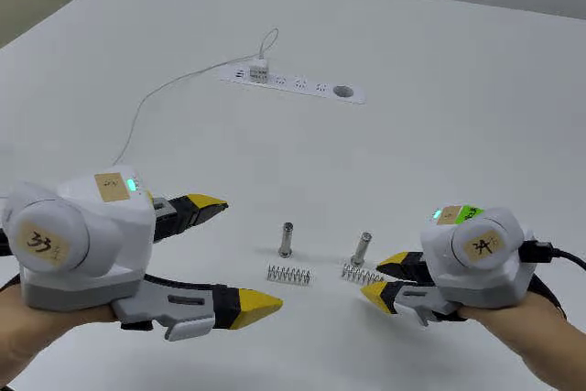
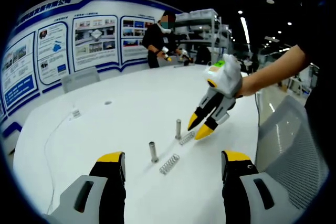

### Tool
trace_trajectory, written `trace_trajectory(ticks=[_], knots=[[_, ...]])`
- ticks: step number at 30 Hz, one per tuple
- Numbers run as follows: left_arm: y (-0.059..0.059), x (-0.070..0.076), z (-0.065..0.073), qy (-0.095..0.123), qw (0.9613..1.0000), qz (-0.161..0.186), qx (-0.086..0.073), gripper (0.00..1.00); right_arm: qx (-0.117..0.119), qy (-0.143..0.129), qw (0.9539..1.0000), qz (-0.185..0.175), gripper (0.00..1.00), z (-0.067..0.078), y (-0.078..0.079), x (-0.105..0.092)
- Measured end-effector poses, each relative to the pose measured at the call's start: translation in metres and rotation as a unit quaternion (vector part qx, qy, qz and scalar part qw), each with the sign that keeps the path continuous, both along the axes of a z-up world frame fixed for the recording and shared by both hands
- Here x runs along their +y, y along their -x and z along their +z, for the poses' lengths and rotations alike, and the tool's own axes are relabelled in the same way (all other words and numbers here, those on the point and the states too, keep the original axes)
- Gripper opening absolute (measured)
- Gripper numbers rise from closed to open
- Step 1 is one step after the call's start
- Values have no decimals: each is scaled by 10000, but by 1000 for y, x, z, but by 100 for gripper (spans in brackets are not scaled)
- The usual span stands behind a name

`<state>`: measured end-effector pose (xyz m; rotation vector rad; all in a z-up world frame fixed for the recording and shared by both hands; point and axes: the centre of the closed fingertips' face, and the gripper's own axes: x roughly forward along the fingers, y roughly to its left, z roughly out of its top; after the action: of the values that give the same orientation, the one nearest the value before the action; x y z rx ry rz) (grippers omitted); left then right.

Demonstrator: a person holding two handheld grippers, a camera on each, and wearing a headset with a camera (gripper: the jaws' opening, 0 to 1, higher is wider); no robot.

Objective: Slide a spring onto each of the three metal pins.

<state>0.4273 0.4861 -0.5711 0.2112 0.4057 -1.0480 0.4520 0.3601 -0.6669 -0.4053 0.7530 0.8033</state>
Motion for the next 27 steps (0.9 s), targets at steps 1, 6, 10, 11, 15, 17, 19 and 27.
trace_trajectory(ticks=[1,6,10,11,15,17,19,27], knots=[[0,0,0,3,10000,1,14,77,31,25,10000,9,21,-2,-1,-1],[-2,1,0,102,9999,101,55,76,118,59,9999,-50,20,-8,-3,-4],[-2,3,-3,33,9999,97,87,76,234,37,9997,-68,18,-13,-2,-3],[-2,3,-4,25,9999,91,101,76,257,46,9996,-86,18,-15,-1,-4],[-1,3,-6,11,9999,79,130,76,364,-167,9989,-228,16,-14,0,-4],[0,2,-7,10,9999,76,136,76,328,-163,9991,-212,15,-14,-1,-4],[0,2,-7,2,9999,67,142,76,351,-187,9989,-233,14,-14,-1,-5],[0,-2,-4,44,9999,21,113,75,380,-207,9987,-285,11,-13,3,-4]])
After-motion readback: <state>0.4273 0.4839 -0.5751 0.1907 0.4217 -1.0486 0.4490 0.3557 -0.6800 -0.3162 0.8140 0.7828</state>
